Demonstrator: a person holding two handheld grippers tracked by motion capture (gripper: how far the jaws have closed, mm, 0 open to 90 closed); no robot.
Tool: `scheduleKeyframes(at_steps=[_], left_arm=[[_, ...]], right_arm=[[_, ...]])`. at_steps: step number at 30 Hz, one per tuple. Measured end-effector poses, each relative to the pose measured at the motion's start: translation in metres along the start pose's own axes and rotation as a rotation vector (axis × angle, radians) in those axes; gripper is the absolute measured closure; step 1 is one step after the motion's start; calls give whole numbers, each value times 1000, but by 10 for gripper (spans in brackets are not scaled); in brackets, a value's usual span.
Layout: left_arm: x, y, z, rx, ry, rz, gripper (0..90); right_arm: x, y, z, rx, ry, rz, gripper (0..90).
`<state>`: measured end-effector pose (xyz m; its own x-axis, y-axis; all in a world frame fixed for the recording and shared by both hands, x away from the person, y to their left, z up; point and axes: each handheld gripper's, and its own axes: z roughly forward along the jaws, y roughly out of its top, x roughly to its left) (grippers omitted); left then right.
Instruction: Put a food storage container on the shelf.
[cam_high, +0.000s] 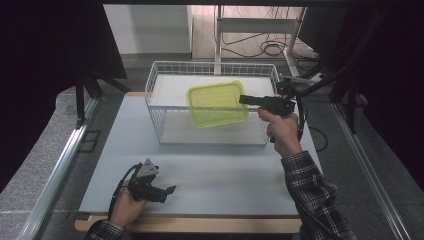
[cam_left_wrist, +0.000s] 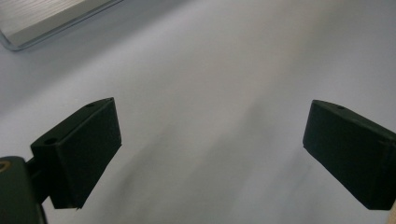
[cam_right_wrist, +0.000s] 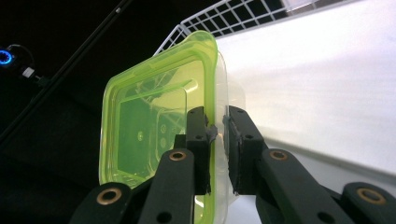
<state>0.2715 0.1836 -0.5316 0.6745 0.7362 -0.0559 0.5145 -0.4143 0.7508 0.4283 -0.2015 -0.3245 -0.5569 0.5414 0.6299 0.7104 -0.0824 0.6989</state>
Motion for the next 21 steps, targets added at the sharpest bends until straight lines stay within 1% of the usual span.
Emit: scheduleKeyframes(at_steps=[3,4,7,8,9,10,11,12,15,16,17,18,20,21], left_arm=[[0,0,0,0,1,0,42],[0,0,0,0,1,0,42],[0,0,0,-1,0,0,42],[0,0,0,-1,0,0,42],[1,0,0,-1,0,0,43],[1,0,0,-1,0,0,42],[0,0,0,0,-1,1,42],[0,0,0,0,-1,1,42],[1,0,0,4,-1,6,42],[1,0,0,4,-1,6,43],[1,0,0,4,-1,6,43],[1,0,0,4,-2,3,42],[1,-1,0,5,-2,5,42],[0,-1,0,6,-1,5,42]], right_arm=[[1,9,4,-16,-13,1,802],[1,9,4,-16,-13,1,802],[3,18,10,-30,-33,-5,802],[3,18,10,-30,-33,-5,802],[3,22,13,-40,-44,-7,801],[3,22,13,-40,-44,-7,801],[3,26,15,-48,-56,-6,801],[3,26,15,-48,-56,-6,801],[3,32,22,-62,-86,-12,802],[3,32,22,-62,-86,-12,802],[3,33,23,-62,-97,-15,802],[2,35,27,-65,-120,-21,801],[1,36,29,-67,-122,-19,801],[-1,36,32,-72,-137,-18,801]])
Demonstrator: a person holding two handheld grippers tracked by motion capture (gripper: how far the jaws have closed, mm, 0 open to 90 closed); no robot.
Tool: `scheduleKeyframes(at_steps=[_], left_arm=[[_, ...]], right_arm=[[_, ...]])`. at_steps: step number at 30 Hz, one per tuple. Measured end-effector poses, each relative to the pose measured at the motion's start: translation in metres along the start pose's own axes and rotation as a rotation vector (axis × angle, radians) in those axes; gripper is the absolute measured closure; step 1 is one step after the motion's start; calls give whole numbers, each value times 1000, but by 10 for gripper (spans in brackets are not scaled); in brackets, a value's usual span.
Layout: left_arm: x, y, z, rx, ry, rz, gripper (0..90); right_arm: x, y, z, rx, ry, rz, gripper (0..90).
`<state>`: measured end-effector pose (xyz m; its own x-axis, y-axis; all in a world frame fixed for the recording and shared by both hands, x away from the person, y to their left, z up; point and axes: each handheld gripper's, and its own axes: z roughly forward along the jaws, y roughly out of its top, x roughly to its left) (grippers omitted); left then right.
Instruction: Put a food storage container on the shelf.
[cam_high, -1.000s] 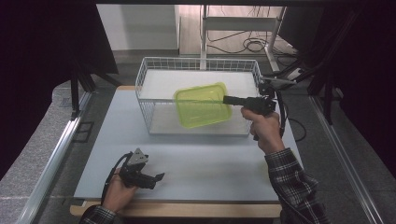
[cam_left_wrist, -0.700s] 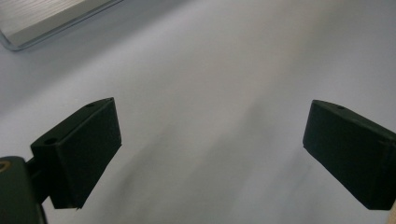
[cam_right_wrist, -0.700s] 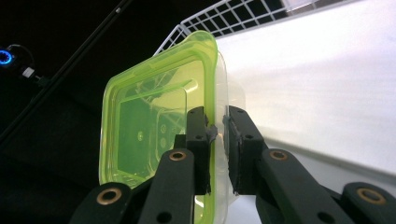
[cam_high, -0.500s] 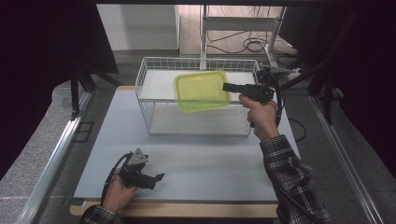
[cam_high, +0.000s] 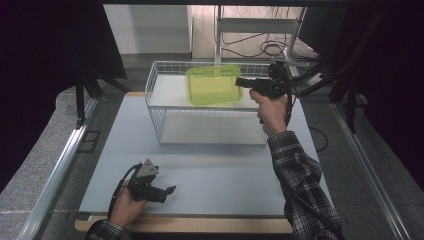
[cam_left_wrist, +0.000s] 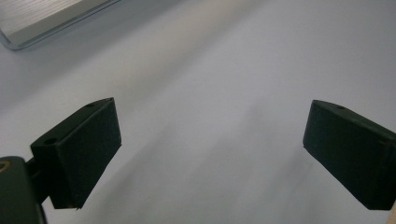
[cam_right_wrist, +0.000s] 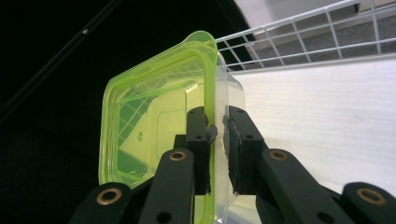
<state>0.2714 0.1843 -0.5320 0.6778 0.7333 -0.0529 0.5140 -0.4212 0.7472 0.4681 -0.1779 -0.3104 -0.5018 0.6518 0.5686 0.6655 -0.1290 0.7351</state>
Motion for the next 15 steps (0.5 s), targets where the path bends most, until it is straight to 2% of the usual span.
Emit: scheduleKeyframes(at_steps=[6,12,15], left_arm=[[0,0,0,3,-2,3,42],[0,0,1,6,-1,8,42],[-1,0,1,8,0,13,42]], right_arm=[[-4,-1,7,-11,-24,11,800],[-3,-4,10,-24,-51,-23,793],[-3,-5,10,-11,-59,-35,784]])
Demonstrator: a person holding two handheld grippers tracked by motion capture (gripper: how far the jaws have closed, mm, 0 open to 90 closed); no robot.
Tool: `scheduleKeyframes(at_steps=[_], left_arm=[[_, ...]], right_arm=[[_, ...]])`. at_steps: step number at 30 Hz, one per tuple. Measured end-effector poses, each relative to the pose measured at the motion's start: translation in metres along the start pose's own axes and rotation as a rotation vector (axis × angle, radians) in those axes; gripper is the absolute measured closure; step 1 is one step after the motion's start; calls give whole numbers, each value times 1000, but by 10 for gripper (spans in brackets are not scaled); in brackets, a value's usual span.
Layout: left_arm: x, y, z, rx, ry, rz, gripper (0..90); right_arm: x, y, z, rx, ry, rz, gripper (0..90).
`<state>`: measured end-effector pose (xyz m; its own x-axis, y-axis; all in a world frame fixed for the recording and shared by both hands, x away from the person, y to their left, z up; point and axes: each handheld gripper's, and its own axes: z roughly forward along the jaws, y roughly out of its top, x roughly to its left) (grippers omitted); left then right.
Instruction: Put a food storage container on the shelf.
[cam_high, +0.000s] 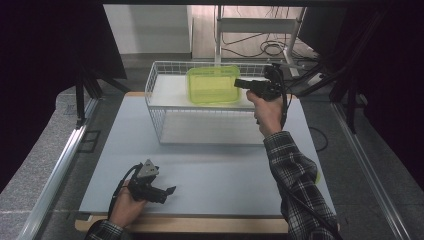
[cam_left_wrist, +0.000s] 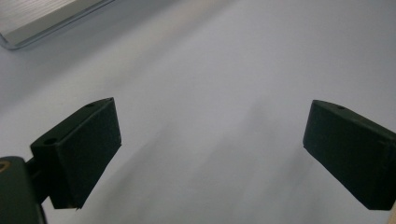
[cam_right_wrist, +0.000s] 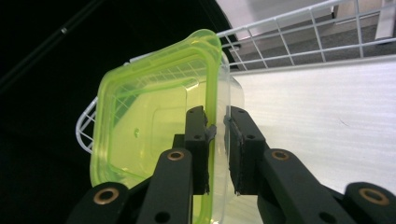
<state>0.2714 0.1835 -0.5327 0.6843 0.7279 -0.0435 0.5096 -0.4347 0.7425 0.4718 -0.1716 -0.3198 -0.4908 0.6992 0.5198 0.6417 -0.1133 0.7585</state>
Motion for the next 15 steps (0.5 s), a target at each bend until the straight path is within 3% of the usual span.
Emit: scheduleKeyframes(at_steps=[12,15], left_arm=[[0,0,1,7,-1,5,41],[0,0,0,5,0,3,41]], right_arm=[[1,3,9,22,-86,-78,706],[-2,4,13,25,-81,-72,696]])
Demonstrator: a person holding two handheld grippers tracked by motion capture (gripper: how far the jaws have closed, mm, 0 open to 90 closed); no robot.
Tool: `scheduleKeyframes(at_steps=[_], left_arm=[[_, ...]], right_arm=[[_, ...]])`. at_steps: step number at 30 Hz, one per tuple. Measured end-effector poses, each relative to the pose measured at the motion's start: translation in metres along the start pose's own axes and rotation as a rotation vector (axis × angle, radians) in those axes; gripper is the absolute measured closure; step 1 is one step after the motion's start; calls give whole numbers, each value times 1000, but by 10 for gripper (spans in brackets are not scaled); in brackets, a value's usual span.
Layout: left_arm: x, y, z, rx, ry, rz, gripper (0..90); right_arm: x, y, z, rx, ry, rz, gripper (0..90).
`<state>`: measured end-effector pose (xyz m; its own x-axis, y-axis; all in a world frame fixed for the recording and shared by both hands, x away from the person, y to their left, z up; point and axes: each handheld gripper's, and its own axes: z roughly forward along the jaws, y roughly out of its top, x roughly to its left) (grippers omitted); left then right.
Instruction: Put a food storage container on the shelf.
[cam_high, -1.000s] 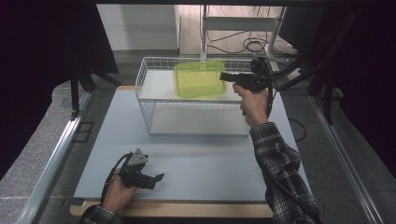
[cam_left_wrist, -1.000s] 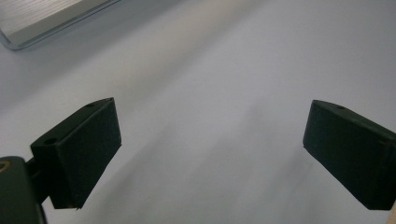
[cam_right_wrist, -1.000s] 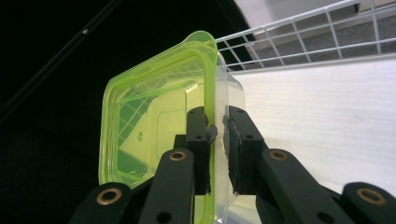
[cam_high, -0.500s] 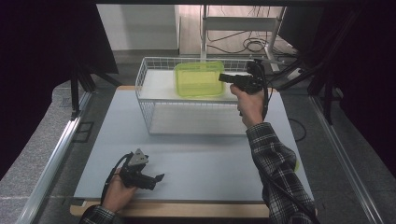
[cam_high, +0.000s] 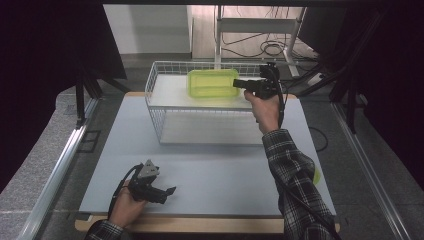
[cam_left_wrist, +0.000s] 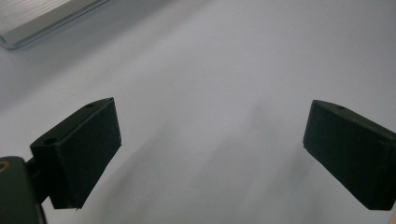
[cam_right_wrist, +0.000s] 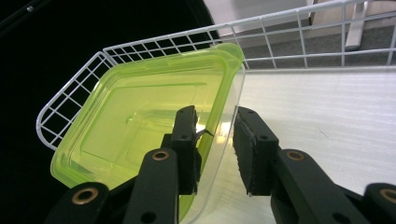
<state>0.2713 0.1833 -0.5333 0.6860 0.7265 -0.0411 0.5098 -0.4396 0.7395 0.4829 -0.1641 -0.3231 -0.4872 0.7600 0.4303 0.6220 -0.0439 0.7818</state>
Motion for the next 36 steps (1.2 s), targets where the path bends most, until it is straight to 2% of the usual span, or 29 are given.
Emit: scheduleKeyframes(at_steps=[6,14,18,20,21,22,24,25,26,29,30,31,33,34,36], left_arm=[[0,0,0,-1,-1,-1,41],[0,0,1,4,-3,1,40],[0,0,1,6,-2,3,40],[0,0,1,6,-2,2,40],[0,0,1,6,-2,2,40],[0,0,1,6,-2,2,40],[0,0,1,7,-2,1,40],[0,0,1,7,-2,1,40],[0,0,1,6,-2,1,40],[1,0,-1,1,10,-9,40],[1,0,-1,1,10,-9,40],[2,1,-3,-14,16,-26,39],[3,1,-4,-20,18,-34,39],[3,1,-5,-24,22,-37,39],[4,1,-6,-32,25,-46,37]], right_arm=[[-4,0,4,3,13,0,664],[0,-1,1,14,-13,-16,645],[0,-1,1,15,-11,-10,638],[-1,-1,2,12,-23,-11,581],[-1,-1,2,12,-23,-11,581],[-2,0,3,9,-34,-23,535],[-3,0,3,6,-25,-22,475],[-3,0,3,6,-25,-22,475],[-3,1,0,-7,-18,-31,418],[0,1,-3,-11,-2,-54,344],[0,1,-3,-11,-2,-54,344],[3,1,-5,-3,6,-77,300],[5,0,-6,-1,7,-92,290],[8,-2,-8,2,11,-119,261],[9,-3,-9,4,13,-128,251]])
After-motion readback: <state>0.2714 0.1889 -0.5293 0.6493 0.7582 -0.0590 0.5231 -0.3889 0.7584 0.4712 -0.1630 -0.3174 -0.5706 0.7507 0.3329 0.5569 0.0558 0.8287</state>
